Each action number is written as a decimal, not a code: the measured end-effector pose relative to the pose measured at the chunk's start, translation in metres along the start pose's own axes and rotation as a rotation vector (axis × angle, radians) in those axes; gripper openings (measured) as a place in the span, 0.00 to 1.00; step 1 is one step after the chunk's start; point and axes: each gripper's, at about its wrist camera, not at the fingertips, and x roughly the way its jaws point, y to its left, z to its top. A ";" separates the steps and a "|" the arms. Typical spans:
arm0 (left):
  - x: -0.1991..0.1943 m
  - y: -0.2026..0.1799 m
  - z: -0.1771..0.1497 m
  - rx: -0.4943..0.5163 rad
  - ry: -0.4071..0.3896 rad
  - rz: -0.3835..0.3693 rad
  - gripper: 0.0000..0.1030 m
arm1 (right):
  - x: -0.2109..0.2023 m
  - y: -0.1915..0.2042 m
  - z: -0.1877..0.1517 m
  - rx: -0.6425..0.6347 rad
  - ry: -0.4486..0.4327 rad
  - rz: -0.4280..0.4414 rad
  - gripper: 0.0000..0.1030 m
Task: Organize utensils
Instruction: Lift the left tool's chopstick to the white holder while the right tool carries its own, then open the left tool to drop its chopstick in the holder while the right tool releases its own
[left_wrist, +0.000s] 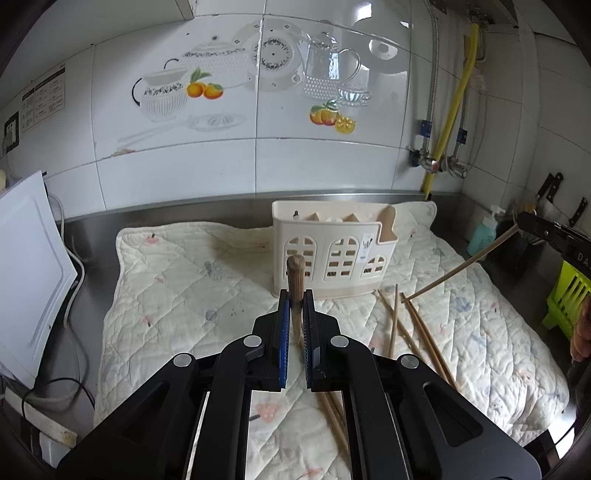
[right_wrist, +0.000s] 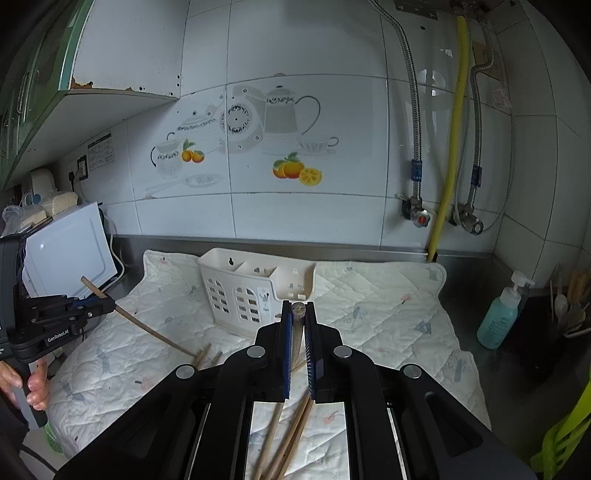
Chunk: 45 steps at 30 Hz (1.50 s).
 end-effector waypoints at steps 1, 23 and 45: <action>-0.001 -0.002 0.005 0.005 -0.009 0.001 0.05 | 0.000 -0.001 0.006 -0.004 -0.010 -0.003 0.06; -0.005 -0.030 0.154 0.082 -0.317 0.046 0.05 | 0.038 0.020 0.088 -0.090 -0.079 -0.006 0.06; 0.087 -0.006 0.154 -0.001 -0.160 0.032 0.07 | 0.090 0.015 0.073 -0.060 0.044 0.022 0.16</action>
